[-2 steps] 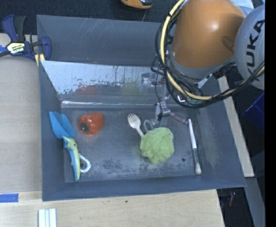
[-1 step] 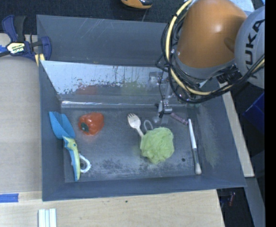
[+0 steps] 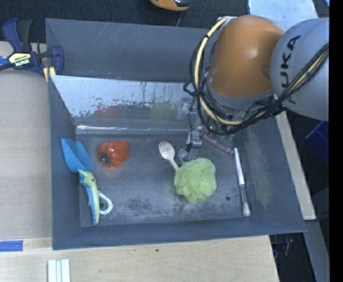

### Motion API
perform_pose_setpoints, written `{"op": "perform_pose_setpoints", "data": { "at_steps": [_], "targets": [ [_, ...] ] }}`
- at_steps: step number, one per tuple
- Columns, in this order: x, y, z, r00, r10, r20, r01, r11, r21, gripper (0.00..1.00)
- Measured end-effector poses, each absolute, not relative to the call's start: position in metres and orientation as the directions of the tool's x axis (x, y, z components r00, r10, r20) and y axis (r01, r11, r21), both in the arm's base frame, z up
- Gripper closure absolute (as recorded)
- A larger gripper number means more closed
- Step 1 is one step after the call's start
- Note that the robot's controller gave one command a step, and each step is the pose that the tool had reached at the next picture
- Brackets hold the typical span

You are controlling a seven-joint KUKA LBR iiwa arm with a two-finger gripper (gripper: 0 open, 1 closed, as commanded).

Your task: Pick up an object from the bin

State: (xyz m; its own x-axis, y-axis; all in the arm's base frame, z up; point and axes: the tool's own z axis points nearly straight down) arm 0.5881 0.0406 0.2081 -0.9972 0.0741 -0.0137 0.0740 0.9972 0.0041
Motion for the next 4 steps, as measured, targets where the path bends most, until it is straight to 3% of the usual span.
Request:
{"op": "perform_pose_setpoints", "data": {
  "at_steps": [1, 2, 3, 4],
  "targets": [
    [0.576, 0.018, 0.145, -0.992, -0.126, -0.014, -0.126, 0.992, 0.0, 0.0],
    [0.558, -0.023, 0.126, -0.997, 0.073, -0.016, 0.073, 0.997, 0.005, 0.0],
    [0.507, 0.001, 0.182, -0.967, -0.256, -0.01, -0.256, 0.967, 0.003, 0.0],
    [0.528, -0.056, 0.174, -0.984, -0.18, -0.015, -0.18, 0.984, 0.001, 0.0]
  ]
}}
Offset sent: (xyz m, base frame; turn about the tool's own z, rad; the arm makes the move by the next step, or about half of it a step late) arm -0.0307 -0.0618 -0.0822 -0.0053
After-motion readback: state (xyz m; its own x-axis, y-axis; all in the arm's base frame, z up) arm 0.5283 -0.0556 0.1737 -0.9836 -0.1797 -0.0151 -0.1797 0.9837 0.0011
